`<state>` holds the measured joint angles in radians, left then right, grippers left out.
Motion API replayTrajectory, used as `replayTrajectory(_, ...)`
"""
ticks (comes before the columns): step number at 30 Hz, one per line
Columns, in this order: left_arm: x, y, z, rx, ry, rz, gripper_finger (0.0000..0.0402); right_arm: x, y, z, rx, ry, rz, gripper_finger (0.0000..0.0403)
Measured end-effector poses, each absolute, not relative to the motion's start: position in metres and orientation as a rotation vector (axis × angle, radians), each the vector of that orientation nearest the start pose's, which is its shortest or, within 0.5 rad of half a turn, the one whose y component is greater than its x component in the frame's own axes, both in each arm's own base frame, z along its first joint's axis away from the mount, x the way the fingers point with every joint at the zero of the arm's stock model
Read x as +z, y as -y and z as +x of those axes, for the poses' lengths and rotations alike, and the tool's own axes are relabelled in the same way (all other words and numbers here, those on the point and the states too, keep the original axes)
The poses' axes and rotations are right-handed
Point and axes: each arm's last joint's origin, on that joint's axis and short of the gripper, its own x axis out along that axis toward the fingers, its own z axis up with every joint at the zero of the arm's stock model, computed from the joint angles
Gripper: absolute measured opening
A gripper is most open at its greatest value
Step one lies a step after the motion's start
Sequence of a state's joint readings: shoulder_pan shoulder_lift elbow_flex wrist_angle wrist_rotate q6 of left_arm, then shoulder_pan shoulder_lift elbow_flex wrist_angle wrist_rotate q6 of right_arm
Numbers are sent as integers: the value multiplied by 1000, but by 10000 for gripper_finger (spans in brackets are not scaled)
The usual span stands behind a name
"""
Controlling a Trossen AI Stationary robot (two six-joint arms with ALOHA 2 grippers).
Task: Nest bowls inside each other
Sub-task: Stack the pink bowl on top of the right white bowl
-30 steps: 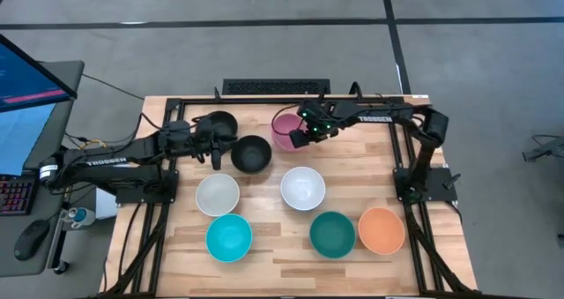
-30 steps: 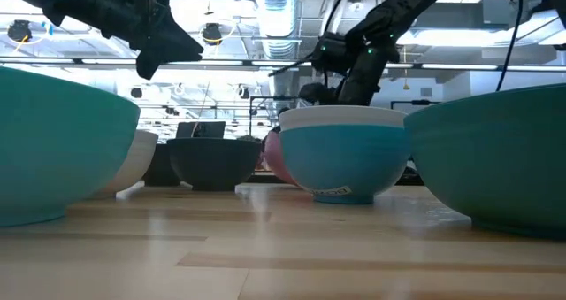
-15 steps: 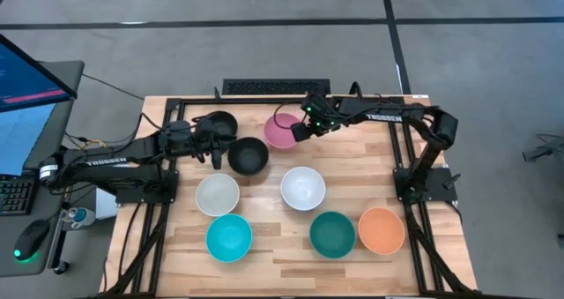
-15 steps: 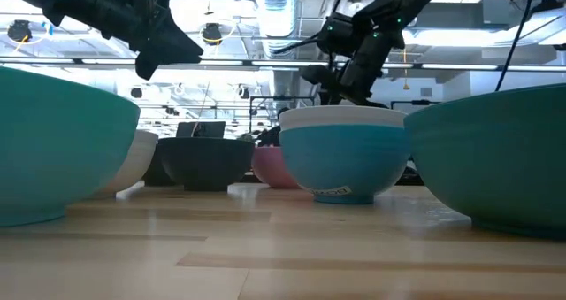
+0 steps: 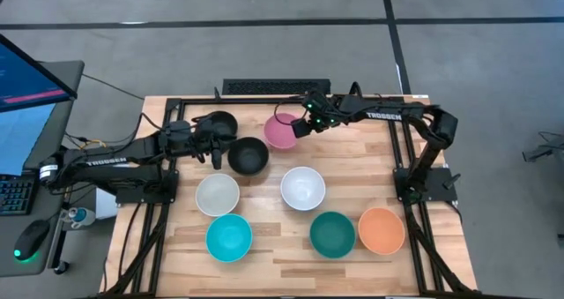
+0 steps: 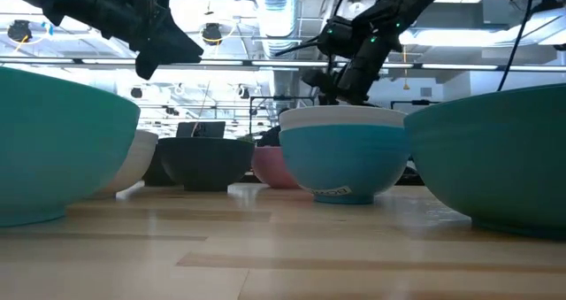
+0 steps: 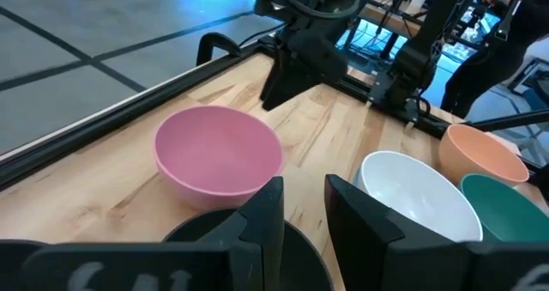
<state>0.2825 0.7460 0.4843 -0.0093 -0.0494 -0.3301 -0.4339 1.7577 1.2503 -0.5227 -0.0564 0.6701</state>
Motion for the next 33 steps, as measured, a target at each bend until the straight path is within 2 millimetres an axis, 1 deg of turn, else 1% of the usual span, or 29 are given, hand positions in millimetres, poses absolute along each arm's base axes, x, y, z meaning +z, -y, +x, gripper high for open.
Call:
replayTrajectory(4,251,-49,164,372,-217,-353,77,201,153,338,-642,-862,877,234)
replayTrajectory(6,251,-49,164,372,-218,-356,77,192,153,338,-656,-902,887,234)
replayTrajectory(12,250,-49,164,363,-225,-367,77,186,156,339,-669,-911,878,234)
replayTrajectory(16,250,-49,164,363,-225,-368,77,179,159,341,-677,-923,868,234)
replayTrajectory(19,250,-49,164,364,-231,-368,77,172,161,343,-682,-924,863,225)
replayTrajectory(21,249,-49,164,365,-239,-370,77,167,162,343,-687,-941,867,208)
replayTrajectory(23,249,-49,164,366,-242,-371,77,165,162,345,-684,-938,865,183)
replayTrajectory(28,248,-49,164,367,-246,-373,77,166,163,346,-681,-917,861,92)
replayTrajectory(31,248,-49,164,367,-246,-373,77,170,164,346,-675,-893,857,36)
replayTrajectory(32,248,-49,164,367,-246,-373,77,171,164,347,-672,-885,857,21)
replayTrajectory(33,248,-49,164,367,-246,-373,77,172,165,348,-668,-873,852,14)
